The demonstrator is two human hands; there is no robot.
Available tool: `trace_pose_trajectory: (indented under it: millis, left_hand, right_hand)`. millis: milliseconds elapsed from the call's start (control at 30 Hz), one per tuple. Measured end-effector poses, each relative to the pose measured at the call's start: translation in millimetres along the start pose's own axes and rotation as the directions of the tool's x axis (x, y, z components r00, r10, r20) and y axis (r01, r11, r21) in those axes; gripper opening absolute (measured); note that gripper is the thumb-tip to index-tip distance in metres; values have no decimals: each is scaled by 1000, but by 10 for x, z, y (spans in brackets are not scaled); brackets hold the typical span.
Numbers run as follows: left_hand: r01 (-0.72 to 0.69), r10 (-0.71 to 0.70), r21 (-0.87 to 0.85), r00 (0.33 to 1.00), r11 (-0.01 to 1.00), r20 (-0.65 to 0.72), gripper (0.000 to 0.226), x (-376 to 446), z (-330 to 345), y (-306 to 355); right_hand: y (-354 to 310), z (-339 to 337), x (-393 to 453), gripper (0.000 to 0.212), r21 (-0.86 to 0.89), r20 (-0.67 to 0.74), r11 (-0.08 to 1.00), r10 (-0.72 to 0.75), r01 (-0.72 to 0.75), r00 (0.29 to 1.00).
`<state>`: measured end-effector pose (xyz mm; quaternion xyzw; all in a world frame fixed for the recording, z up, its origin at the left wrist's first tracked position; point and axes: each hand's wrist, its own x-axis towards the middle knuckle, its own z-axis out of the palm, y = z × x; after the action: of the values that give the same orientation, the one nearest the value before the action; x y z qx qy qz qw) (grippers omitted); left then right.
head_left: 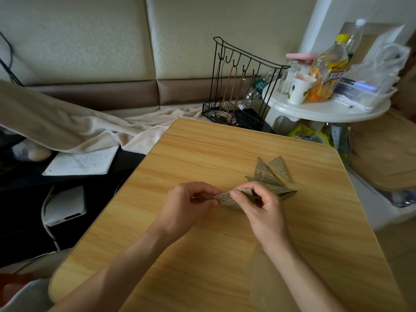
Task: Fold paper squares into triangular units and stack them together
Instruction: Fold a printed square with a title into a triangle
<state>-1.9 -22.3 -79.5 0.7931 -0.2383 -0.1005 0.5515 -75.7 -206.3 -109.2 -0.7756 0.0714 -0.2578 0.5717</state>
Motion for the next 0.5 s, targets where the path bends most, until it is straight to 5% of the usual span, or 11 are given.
trace_pose_trajectory:
  millis: [267,500]
  left_hand:
    - [-276,357,378,920,884,-163,24,-7,2,6]
    - [-292,447,512,870,808,-210,27,10,18,-55]
  right_hand:
    - [-21,-15,1,13,-146,-78,981,-137,124,988]
    - [-110,-24,-18,18,-269,-84,941,-234,204,969]
